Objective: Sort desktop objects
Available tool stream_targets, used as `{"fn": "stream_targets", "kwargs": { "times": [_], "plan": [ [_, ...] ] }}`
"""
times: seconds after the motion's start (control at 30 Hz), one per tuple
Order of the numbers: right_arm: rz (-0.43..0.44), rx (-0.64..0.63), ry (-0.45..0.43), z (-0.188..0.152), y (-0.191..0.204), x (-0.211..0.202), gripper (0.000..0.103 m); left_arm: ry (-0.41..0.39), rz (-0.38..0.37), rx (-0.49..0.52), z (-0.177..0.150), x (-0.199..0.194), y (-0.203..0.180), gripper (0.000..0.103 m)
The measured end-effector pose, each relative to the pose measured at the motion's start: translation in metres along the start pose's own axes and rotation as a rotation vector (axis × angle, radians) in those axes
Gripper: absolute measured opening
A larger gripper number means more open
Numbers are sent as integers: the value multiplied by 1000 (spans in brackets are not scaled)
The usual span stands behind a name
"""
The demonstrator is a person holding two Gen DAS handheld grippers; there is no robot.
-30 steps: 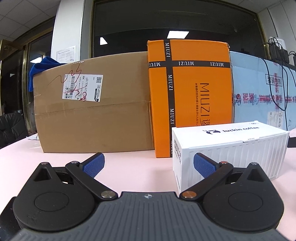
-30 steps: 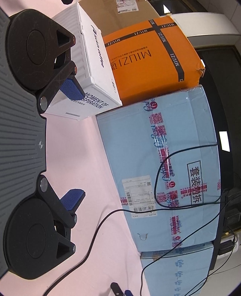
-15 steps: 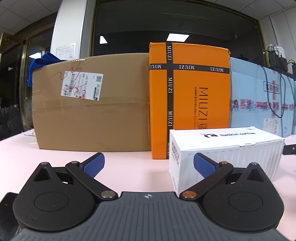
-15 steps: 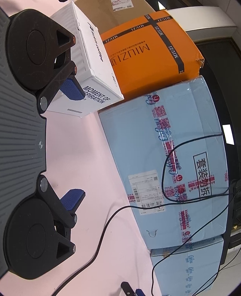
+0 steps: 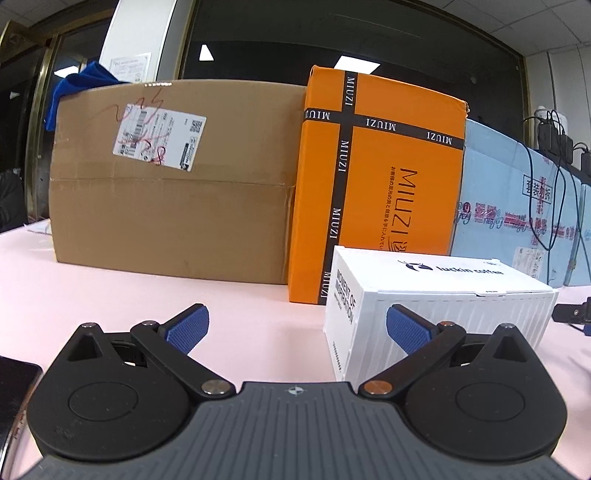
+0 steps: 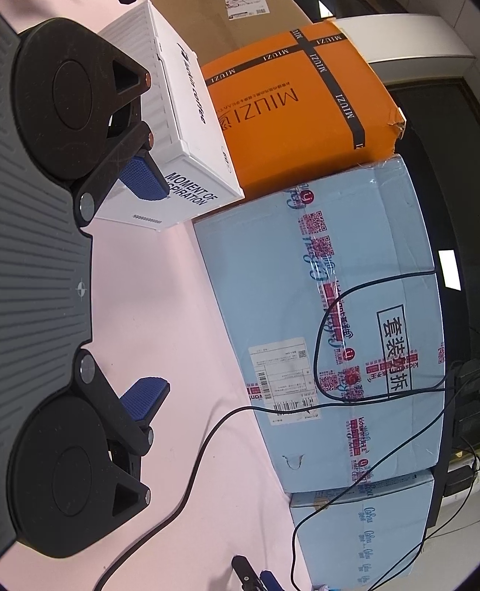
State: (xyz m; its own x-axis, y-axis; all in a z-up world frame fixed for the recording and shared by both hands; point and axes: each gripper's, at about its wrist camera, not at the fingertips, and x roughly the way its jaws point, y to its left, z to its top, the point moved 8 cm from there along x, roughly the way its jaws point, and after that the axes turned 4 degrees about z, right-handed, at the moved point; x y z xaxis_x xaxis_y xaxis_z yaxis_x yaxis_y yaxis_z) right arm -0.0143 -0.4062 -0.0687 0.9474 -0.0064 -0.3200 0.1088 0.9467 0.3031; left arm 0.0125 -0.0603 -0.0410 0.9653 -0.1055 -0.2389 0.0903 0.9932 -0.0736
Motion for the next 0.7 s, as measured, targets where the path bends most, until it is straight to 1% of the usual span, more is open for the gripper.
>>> {"fn": "stream_targets", "kwargs": {
  "times": [0.1,0.23,0.47,0.7],
  "plan": [
    [-9,-13,10,-1,1,1,103,-3,-10,-4,0,-1,0,103],
    [-16,-23,20,-2,2,2,103,-9,0,12,0,-1,-2,103],
    [-45,-46,57,-5,2,5,103,-5,8,-14,0,-1,2,103],
    [-41,-89,71,-7,9,5,103,-8,1,-5,0,-3,0,103]
  ]
}}
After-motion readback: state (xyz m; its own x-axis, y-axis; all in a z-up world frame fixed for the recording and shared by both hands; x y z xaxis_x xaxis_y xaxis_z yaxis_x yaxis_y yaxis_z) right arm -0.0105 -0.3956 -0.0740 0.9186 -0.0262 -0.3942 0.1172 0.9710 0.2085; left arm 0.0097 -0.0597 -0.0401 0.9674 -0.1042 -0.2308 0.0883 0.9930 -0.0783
